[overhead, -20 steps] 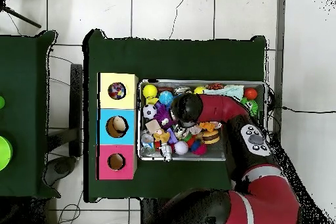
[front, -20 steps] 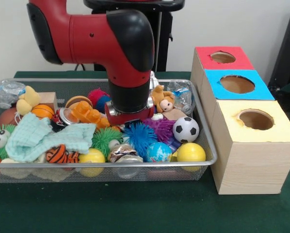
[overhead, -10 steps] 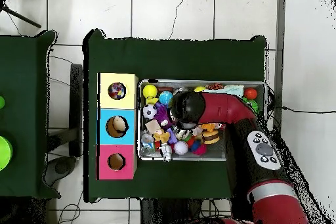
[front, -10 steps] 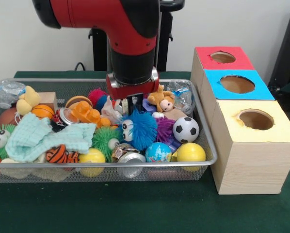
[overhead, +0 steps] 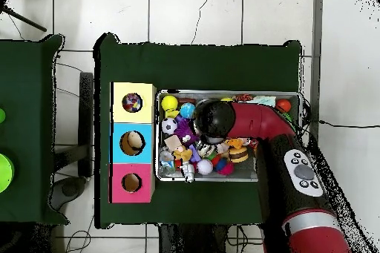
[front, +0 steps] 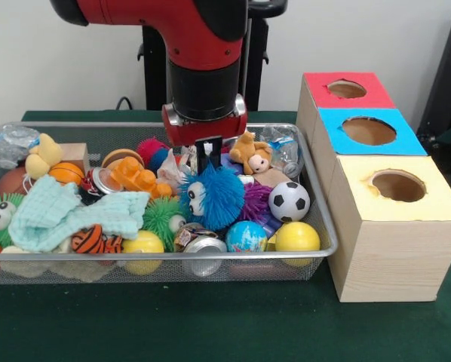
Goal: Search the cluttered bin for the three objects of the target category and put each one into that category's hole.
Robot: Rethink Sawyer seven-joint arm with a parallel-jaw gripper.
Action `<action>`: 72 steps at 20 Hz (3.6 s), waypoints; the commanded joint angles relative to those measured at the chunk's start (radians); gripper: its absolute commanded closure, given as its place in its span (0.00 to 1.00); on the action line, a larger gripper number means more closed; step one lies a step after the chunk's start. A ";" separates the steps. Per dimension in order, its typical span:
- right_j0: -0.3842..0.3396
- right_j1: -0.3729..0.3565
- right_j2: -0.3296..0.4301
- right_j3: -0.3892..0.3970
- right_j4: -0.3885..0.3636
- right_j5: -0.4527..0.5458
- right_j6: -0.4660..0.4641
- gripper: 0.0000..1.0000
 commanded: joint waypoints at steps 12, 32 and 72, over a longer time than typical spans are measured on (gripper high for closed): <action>-0.217 0.055 0.139 -0.093 -0.053 0.078 -0.246 1.00; -0.431 0.156 0.292 -0.320 -0.183 0.255 -0.483 1.00; -0.194 -0.041 0.049 0.315 -0.064 -0.346 0.165 0.00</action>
